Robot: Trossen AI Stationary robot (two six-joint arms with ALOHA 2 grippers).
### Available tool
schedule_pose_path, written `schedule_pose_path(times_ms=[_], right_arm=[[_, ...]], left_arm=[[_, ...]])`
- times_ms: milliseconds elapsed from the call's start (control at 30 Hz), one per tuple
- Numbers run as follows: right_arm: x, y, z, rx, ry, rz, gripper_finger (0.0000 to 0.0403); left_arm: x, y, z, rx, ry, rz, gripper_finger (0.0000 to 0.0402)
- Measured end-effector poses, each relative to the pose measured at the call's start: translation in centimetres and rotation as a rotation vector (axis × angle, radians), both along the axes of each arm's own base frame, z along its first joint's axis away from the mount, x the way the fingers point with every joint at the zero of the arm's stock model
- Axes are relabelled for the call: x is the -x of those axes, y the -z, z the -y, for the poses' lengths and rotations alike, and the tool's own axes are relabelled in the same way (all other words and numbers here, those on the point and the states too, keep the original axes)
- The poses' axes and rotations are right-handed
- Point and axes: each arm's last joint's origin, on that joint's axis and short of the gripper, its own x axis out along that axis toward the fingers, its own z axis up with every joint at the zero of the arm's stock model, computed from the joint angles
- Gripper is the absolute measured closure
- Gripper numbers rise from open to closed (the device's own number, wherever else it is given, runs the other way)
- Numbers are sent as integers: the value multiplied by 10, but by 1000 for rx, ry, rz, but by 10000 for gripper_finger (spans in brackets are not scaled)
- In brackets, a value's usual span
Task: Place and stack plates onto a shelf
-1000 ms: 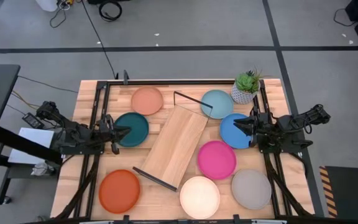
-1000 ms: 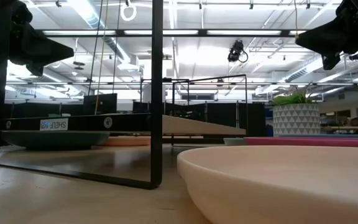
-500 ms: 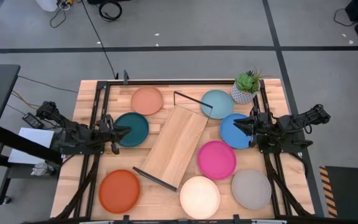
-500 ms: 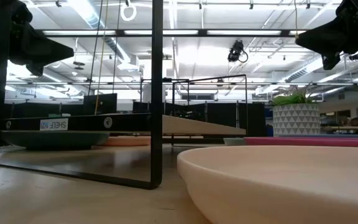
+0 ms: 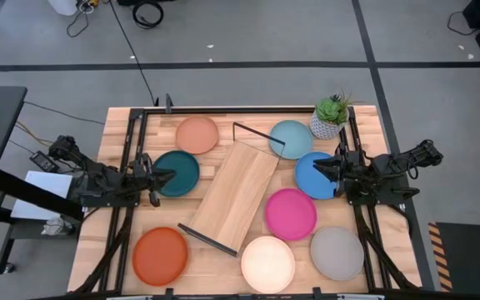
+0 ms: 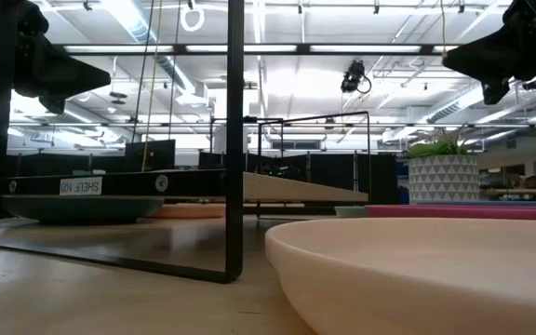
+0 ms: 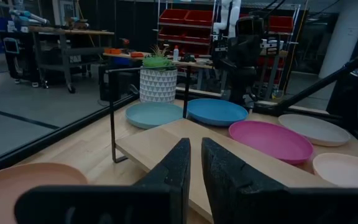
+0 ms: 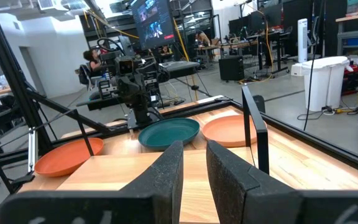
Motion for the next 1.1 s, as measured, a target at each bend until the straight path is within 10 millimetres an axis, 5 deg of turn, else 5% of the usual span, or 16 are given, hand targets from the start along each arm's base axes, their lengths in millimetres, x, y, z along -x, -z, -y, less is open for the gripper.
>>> schedule_pose_path(times_ms=[600, 1100], right_arm=[[2, -19, 1, -66, -13, 192, 325], [-38, 21, -19, -147, -89, -411, 330]], left_arm=[[0, -1, 0, 171, 6, 67, 356], [0, -1, 0, 170, 6, 66, 356]])
